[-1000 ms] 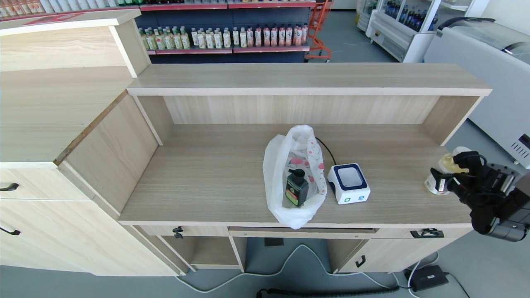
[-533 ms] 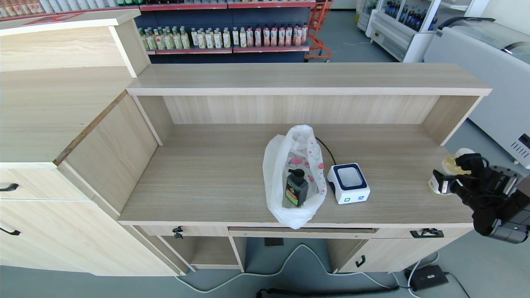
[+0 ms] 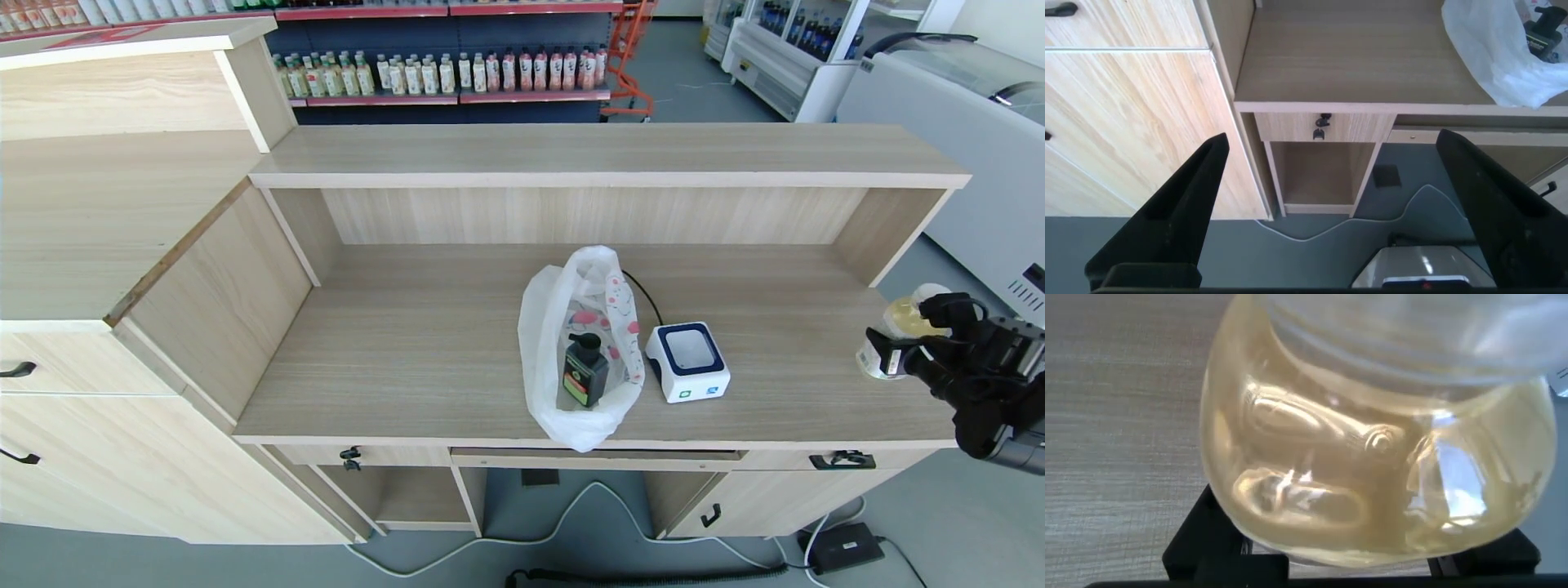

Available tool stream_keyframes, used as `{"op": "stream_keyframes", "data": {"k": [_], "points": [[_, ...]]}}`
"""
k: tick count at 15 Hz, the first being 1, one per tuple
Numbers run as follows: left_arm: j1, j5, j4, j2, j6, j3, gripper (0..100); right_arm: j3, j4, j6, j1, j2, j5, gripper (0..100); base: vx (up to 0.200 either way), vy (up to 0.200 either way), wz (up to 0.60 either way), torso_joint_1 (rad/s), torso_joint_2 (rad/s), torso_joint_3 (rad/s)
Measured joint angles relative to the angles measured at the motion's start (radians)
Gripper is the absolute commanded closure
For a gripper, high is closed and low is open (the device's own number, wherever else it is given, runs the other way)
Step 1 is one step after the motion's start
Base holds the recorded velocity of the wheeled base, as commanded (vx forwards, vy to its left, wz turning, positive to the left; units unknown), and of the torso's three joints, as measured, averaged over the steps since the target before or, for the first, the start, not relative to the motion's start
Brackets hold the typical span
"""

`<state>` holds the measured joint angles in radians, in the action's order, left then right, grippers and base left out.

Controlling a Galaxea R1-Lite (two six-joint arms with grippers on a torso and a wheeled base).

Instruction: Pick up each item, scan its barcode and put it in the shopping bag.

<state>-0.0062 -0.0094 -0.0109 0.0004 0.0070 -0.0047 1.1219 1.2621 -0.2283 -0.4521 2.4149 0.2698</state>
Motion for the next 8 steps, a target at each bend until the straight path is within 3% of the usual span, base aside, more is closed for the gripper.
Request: {"op": "stream_keyframes", "data": {"k": [3, 5, 8], "points": [[0.000, 0.000, 0.000, 0.000, 0.000, 0.000, 0, -0.036, -0.092, 0.064, 0.001, -0.109, 0.044, 100, 0.000, 0.000, 0.00, 0.000, 0.00, 0.000], [0.000, 0.000, 0.000, 0.000, 0.000, 0.000, 0, -0.102, -0.186, 0.119, 0.010, -0.236, 0.127, 100, 0.000, 0.000, 0.00, 0.000, 0.00, 0.000], [0.000, 0.000, 0.000, 0.000, 0.000, 0.000, 0, -0.273, -0.307, 0.215, 0.048, -0.494, 0.396, 100, 0.000, 0.000, 0.00, 0.000, 0.00, 0.000]]}}
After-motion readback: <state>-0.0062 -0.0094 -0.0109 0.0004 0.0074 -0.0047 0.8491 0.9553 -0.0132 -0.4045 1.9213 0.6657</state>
